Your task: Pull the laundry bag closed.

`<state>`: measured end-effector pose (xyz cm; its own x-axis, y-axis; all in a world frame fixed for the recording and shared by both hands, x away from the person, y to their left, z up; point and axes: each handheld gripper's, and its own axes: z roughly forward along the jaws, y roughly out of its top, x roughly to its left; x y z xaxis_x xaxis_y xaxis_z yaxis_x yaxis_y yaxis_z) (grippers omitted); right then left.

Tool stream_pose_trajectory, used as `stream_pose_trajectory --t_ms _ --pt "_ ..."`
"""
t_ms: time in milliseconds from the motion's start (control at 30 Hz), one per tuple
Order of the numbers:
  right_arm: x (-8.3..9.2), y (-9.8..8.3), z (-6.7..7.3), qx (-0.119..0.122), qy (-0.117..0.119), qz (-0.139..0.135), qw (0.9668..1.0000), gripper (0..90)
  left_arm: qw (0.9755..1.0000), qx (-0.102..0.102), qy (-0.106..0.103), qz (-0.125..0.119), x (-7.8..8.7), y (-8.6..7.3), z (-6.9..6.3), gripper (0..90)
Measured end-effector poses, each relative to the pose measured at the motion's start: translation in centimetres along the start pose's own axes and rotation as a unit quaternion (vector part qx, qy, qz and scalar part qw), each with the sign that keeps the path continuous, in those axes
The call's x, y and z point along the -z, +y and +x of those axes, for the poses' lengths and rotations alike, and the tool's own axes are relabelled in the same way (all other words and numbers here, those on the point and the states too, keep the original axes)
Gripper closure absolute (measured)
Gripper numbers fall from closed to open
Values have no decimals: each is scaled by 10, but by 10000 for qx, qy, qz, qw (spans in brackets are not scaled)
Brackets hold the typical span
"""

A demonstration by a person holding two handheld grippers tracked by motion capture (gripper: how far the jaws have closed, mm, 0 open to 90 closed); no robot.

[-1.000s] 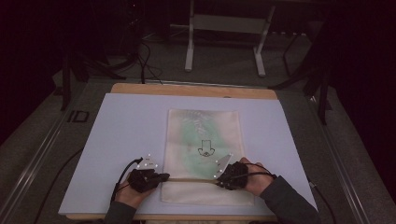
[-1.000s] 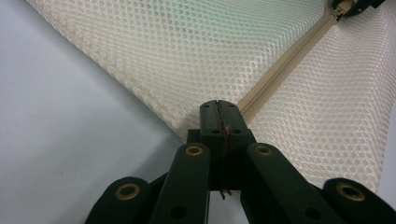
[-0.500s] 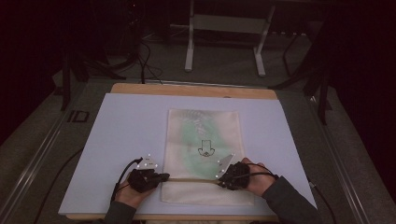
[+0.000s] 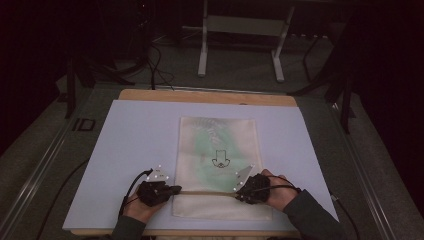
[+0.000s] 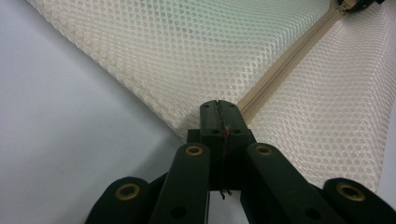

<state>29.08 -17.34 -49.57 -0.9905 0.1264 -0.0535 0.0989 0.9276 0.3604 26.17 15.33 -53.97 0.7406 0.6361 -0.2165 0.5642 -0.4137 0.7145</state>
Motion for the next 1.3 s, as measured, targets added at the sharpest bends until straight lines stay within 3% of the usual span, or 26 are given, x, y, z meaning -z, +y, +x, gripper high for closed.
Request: stream_pose_trajectory --t_ms 1300 --pt "19 -32 -5 -283 -115 -100 9995 823 10000 -6 -16 10 0 0 1 894"
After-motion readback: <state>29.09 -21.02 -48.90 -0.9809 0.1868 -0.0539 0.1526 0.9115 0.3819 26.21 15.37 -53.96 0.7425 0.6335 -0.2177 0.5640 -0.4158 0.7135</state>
